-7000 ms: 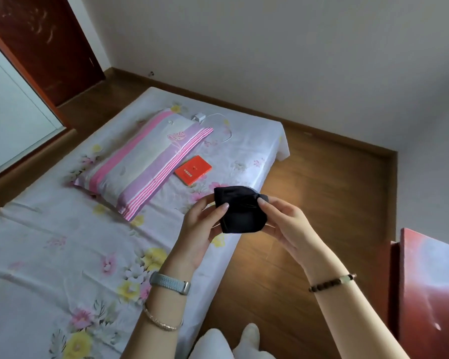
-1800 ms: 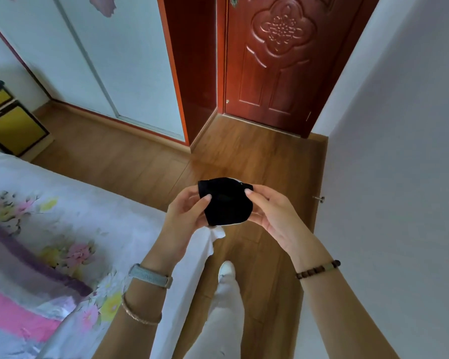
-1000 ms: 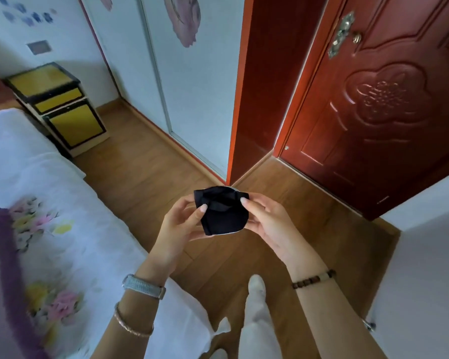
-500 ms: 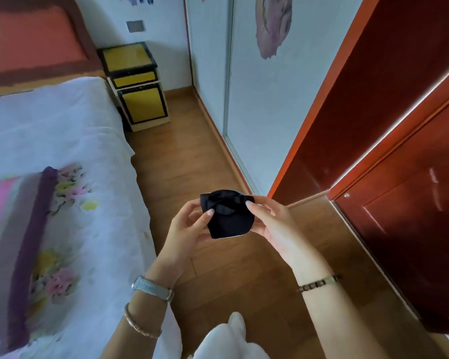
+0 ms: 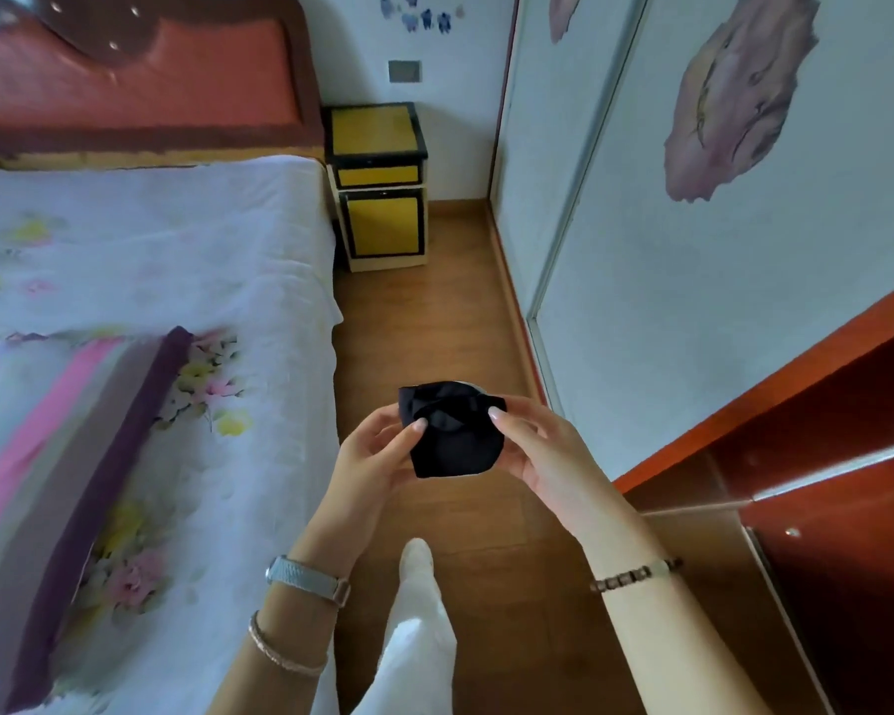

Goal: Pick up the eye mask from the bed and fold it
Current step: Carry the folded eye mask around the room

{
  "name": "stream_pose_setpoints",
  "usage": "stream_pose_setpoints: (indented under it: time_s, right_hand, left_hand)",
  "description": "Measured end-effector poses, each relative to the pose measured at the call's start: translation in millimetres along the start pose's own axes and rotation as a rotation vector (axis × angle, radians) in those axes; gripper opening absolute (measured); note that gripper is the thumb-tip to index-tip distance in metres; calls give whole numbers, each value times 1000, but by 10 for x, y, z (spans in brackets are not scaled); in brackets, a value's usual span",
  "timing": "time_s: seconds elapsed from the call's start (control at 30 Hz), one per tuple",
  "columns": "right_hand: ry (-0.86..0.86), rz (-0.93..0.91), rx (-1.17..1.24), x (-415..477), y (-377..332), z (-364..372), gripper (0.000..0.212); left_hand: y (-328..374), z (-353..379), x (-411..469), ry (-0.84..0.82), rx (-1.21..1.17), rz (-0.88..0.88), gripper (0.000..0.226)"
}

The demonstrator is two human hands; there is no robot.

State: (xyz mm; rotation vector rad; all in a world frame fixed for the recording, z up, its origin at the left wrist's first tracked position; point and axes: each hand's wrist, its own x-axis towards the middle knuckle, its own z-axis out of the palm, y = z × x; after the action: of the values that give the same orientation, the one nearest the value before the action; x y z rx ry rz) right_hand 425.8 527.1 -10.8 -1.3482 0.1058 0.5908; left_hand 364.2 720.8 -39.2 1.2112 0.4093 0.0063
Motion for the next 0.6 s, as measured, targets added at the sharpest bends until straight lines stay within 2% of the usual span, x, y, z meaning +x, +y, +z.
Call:
stream_pose_setpoints:
  time_s: [0.23, 0.37, 0.6]
  right_hand:
    - [-26, -5, -53, 1216, -620, 329, 27]
    - [-40, -12, -73, 1785, -938, 521, 27]
    - [-74, 9, -73, 2827, -1305, 721, 30]
  left_hand:
    - [563, -149, 1146, 40, -76, 8, 36]
    - [884, -246, 1688, 47, -92, 25, 27]
    - [1255, -396, 2645, 78, -74, 40, 34]
